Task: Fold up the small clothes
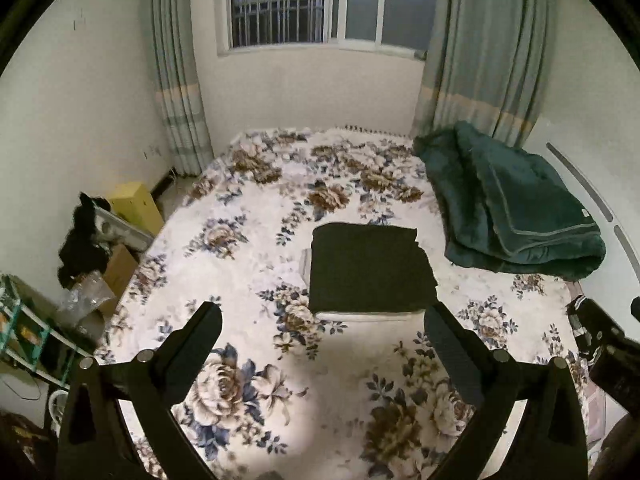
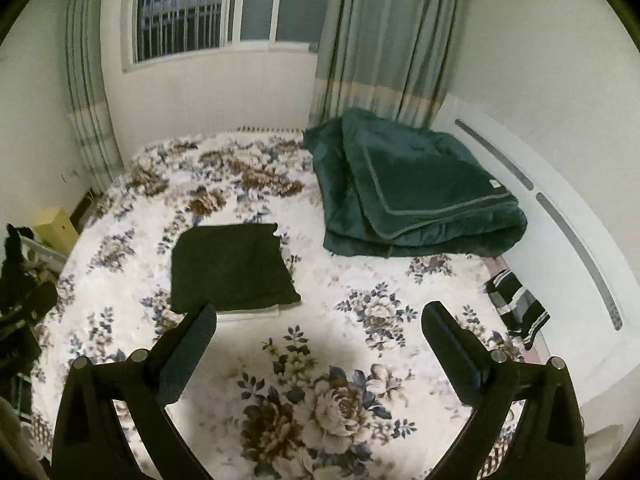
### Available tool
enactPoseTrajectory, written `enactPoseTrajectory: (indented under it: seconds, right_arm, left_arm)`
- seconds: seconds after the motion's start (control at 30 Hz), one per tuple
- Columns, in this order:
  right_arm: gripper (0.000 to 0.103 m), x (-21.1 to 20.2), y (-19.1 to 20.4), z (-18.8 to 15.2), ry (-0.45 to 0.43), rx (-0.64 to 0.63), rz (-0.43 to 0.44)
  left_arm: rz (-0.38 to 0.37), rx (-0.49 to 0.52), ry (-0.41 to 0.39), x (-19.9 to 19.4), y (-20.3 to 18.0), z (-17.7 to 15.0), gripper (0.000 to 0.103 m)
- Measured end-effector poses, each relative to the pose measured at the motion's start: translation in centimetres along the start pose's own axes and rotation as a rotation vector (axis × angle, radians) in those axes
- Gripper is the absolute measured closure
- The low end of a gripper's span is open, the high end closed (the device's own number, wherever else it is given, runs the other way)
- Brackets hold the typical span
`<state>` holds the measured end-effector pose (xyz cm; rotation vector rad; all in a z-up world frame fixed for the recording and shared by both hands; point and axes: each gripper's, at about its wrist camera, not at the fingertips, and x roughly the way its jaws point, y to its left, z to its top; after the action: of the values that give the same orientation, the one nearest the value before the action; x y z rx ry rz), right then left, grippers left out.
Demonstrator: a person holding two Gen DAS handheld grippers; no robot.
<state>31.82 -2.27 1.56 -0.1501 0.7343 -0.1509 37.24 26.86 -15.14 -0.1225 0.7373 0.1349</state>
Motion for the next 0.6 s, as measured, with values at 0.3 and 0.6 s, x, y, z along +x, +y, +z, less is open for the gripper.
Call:
enactPoseTrajectory:
  seconds: [0.3, 0.6]
  right_arm:
    - [0.0, -11.7, -3.5, -1.7, -0.104, -0.016, 0.081]
    - [0.0, -20.1, -5.8, -4.2, -0.195, -0.024, 0.115]
  left_arm:
    - [0.04, -0.021, -0.115, -10.7, -1.5, -1.8, 0.0]
    - [0.027, -0.033, -0.169, -16.2, -2.7, -4.1, 0.0]
